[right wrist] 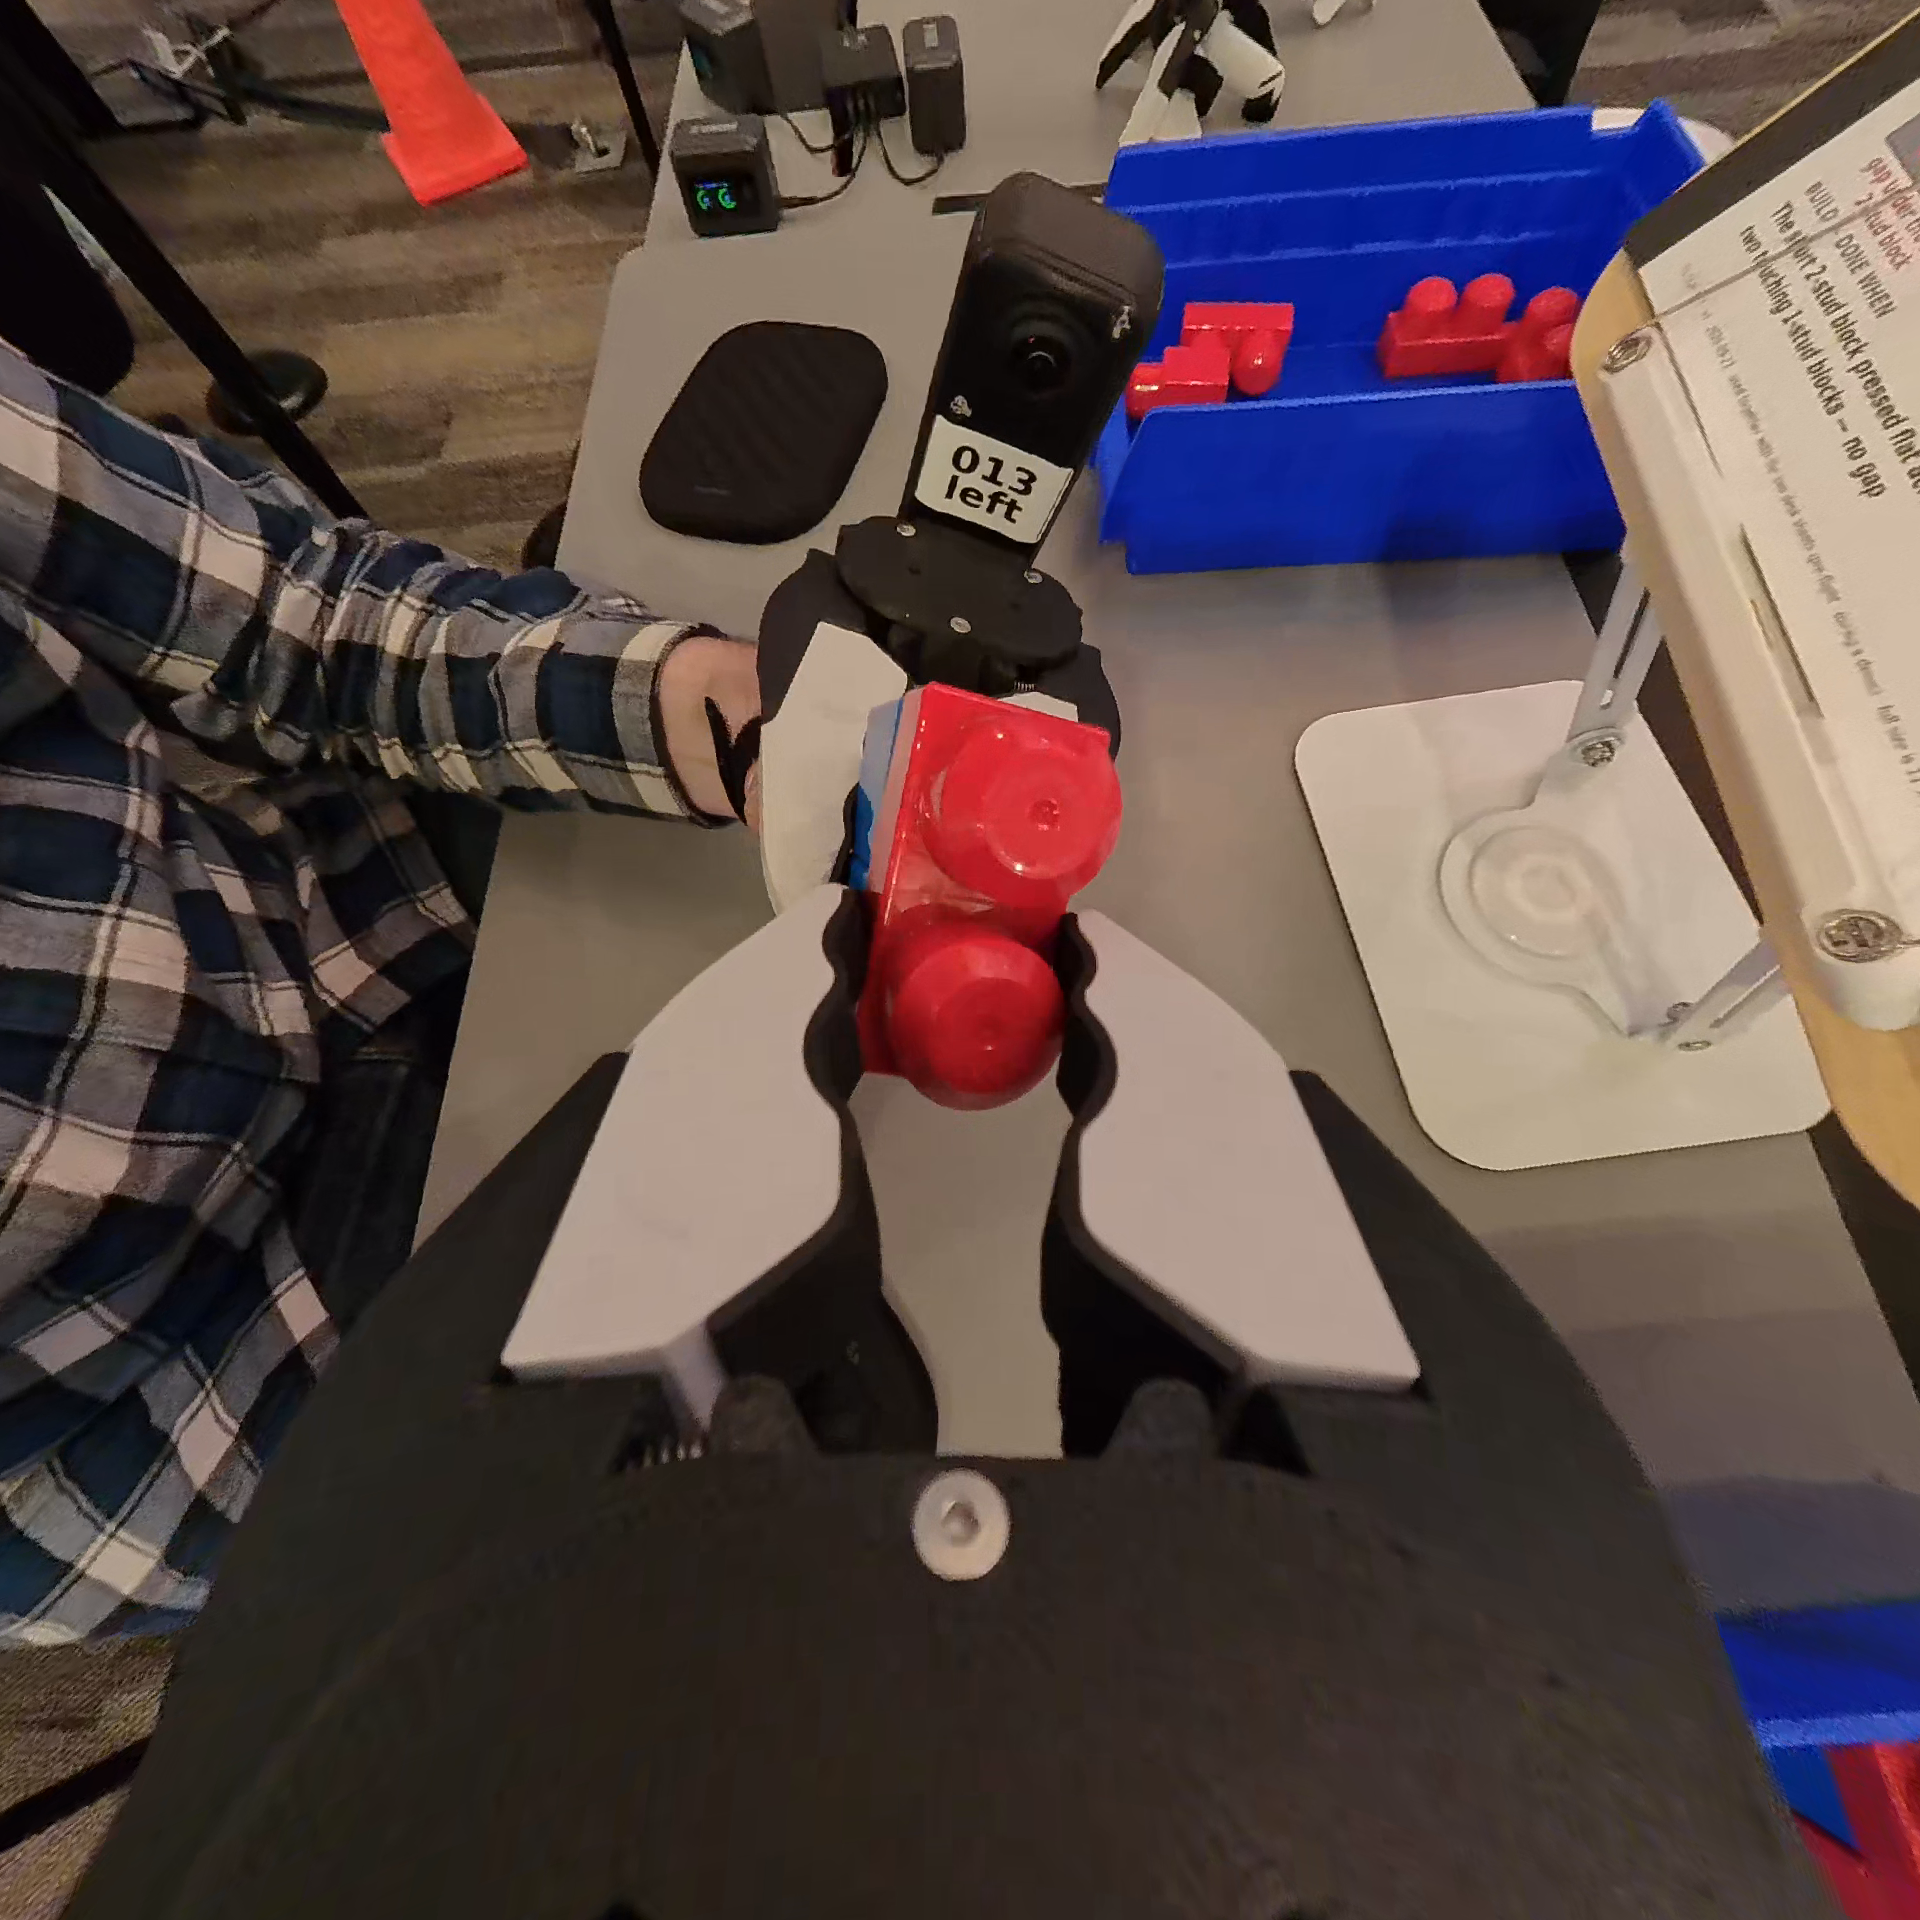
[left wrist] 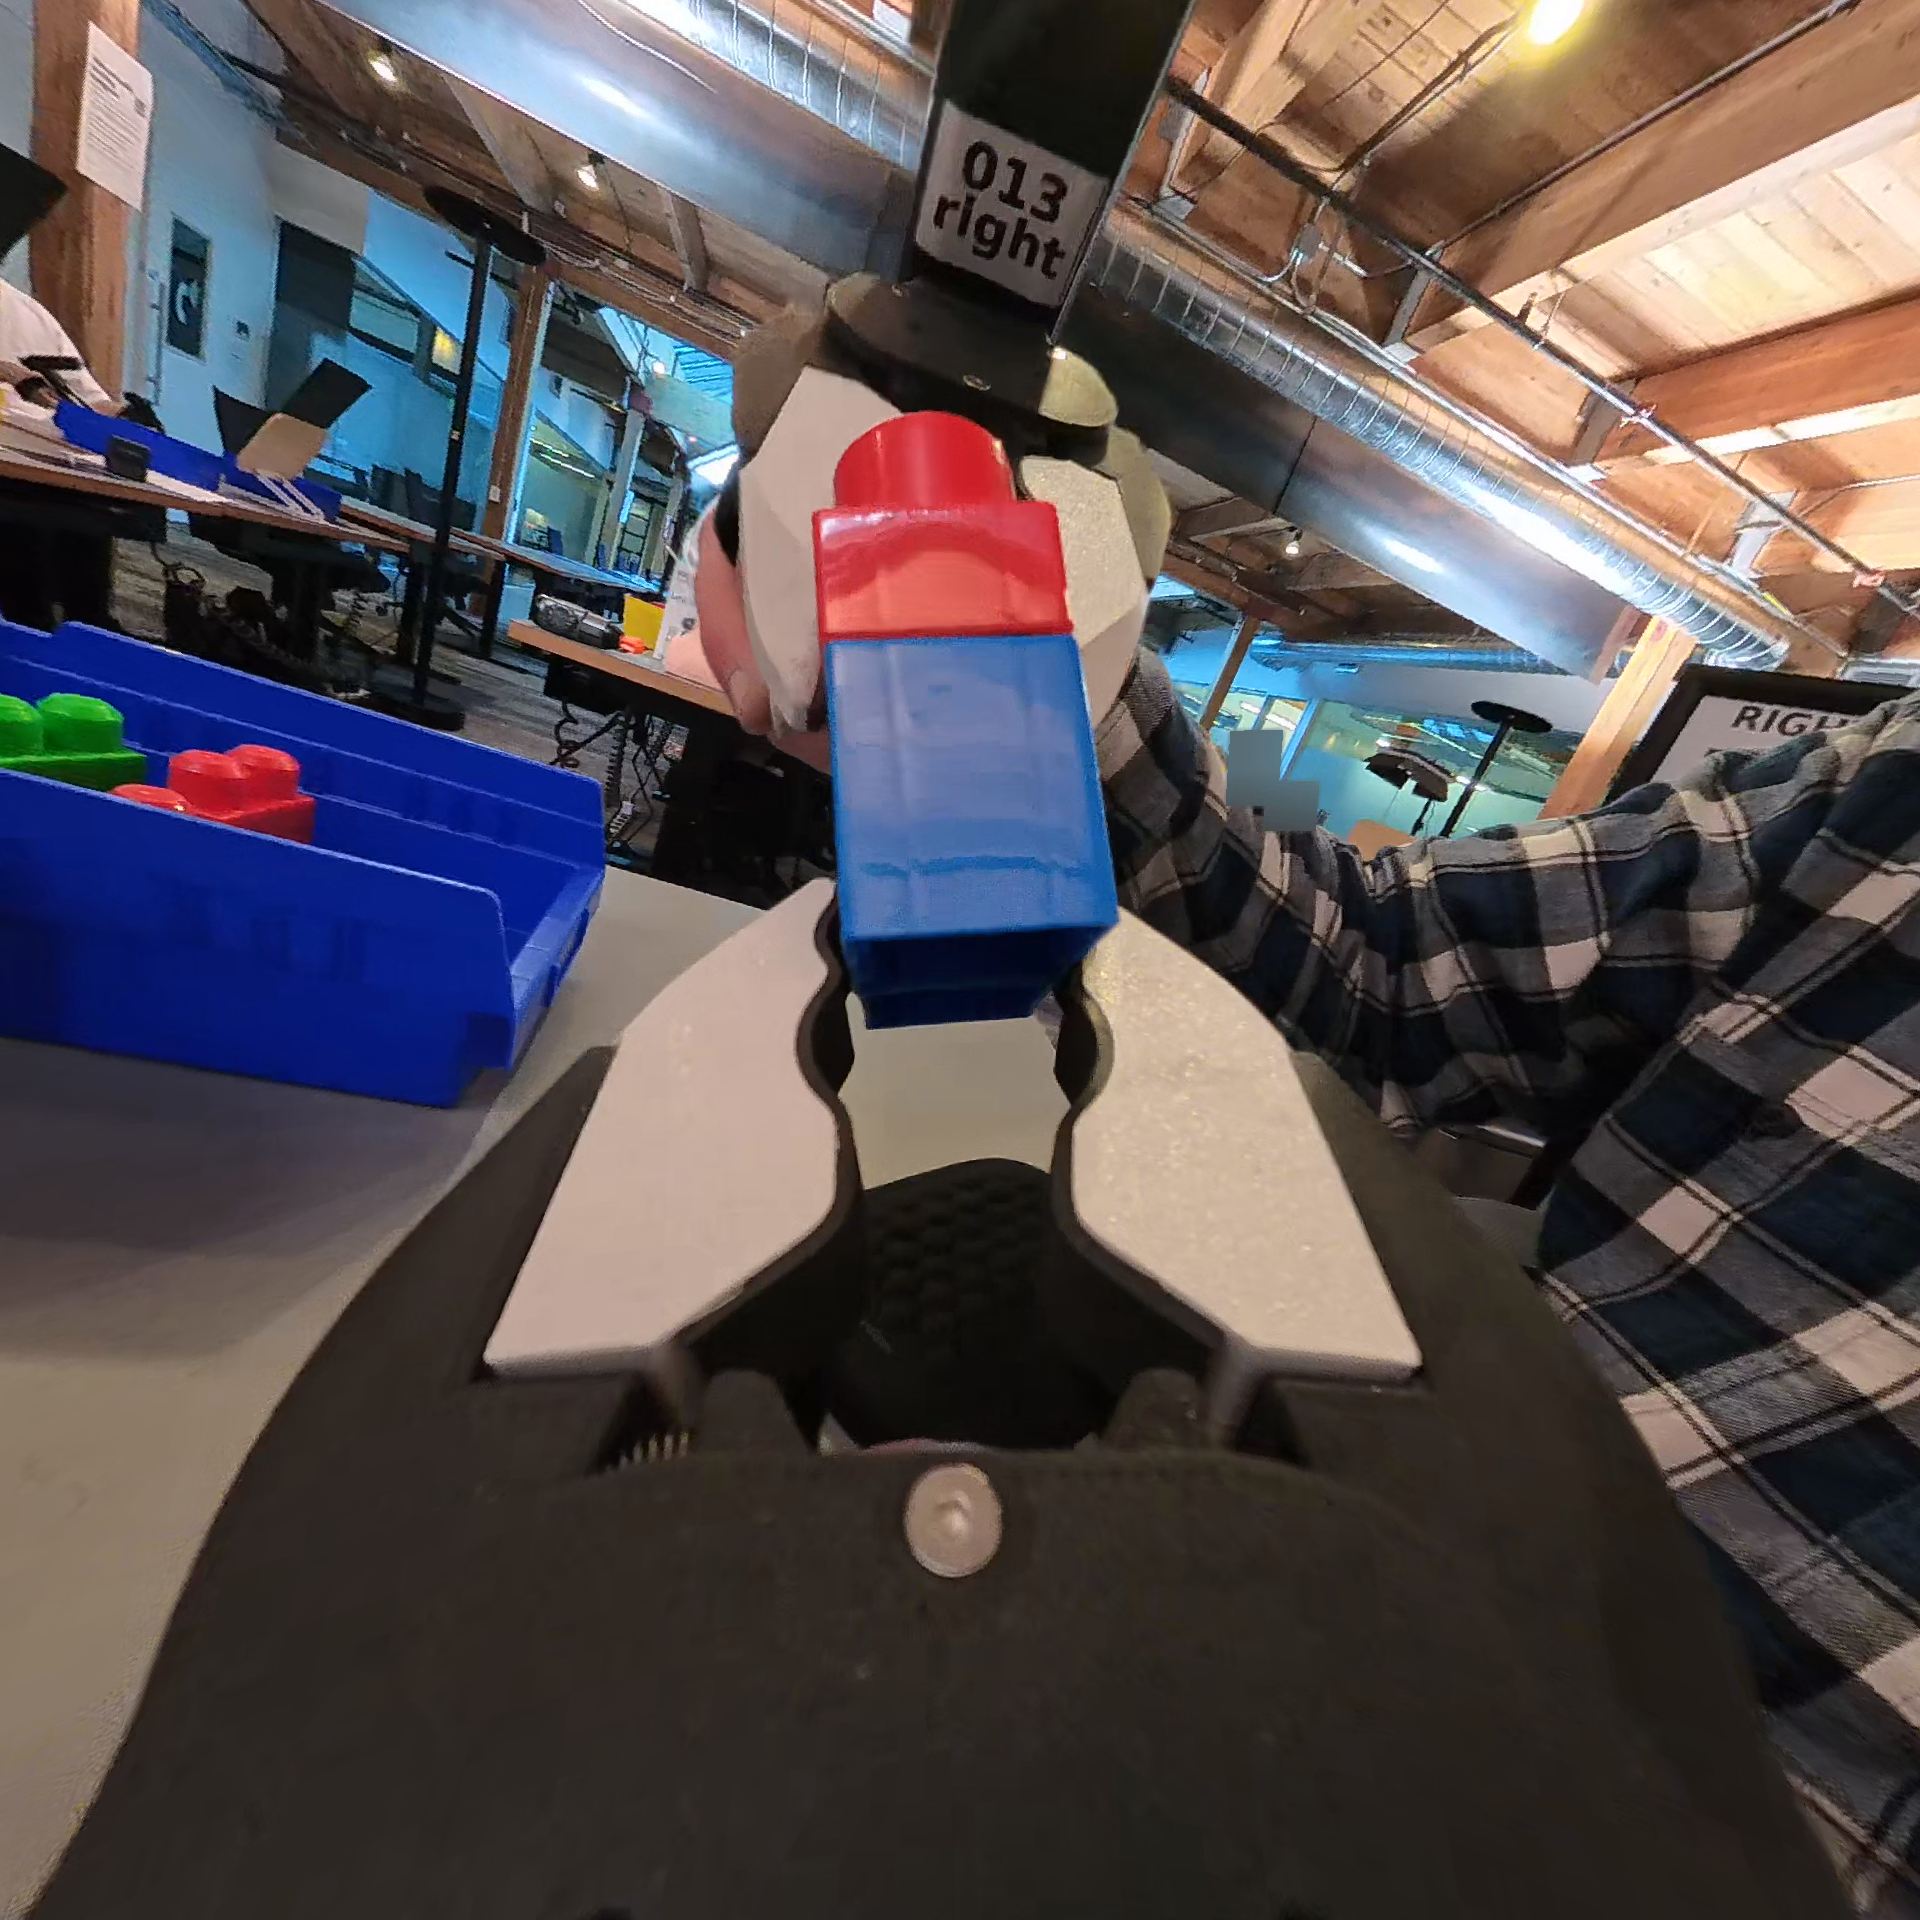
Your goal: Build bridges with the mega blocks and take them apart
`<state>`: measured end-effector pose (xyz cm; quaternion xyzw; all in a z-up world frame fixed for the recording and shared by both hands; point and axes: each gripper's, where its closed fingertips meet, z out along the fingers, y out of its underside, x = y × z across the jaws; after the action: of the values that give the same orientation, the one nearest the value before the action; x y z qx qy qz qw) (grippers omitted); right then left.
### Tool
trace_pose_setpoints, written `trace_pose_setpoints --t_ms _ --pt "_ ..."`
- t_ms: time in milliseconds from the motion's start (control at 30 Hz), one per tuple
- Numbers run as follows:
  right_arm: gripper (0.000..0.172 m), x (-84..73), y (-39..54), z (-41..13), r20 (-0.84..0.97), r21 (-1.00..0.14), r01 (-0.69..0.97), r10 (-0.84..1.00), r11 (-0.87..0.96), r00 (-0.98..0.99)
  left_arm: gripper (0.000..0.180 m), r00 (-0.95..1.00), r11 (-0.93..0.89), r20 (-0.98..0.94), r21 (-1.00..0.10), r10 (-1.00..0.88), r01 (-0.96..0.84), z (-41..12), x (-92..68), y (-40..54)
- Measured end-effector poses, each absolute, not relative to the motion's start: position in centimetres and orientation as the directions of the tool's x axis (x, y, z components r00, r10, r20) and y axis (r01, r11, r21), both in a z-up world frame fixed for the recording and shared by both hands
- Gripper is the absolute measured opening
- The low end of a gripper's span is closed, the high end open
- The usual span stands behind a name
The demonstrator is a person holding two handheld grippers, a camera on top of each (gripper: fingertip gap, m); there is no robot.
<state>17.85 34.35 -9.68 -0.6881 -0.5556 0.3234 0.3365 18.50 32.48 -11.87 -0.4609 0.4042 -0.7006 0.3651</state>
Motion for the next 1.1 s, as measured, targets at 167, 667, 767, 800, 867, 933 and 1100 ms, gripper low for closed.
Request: trace_pose_setpoints --t_ms 167,667,767,800,867,933,1100 --pt "0.036 17.5 34.5 -9.9 -0.028 -0.806 0.576 0.98 -0.138 0.196 0.035 -0.298 -0.416 0.36 -0.897 -0.884 0.151 -11.9 18.2 32.9" --pt "0.037 18.0 34.2 -10.6 -0.095 -0.708 0.681 0.981 -0.184 0.166 0.036 -0.232 -0.313 0.275 -0.937 -0.933 0.151 -12.3 18.9 32.8" --pt "0.037 19.5 34.4 -10.8 -0.067 -0.625 0.764 0.987 -0.158 0.149 0.047 -0.249 -0.334 0.29 -0.929 -0.924 0.158 -11.9 18.5 33.0" --pt "0.037 20.0 34.2 -10.9 -0.068 -0.587 0.796 0.989 -0.149 0.135 0.049 -0.228 -0.319 0.281 -0.935 -0.932 0.152 -12.0 18.2 33.3" --pt "0.037 20.3 33.6 -11.3 -0.093 -0.517 0.846 0.992 -0.126 0.091 0.05 -0.241 -0.312 0.271 -0.938 -0.932 0.153 -11.6 18.0 33.1" --pt "0.037 20.5 33.4 -12.0 -0.103 -0.427 0.897 0.992 -0.109 0.071 0.043 -0.252 -0.3 0.267 -0.949 -0.93 0.099 -12.3 18.7 32.4" --pt "0.046 19.7 34.9 -12.4 -0.037 -0.349 0.932 0.996 -0.095 0.087 0.036 -0.183 -0.337 0.321 -0.939 -0.929 0.066 -13.5 19.3 33.4"
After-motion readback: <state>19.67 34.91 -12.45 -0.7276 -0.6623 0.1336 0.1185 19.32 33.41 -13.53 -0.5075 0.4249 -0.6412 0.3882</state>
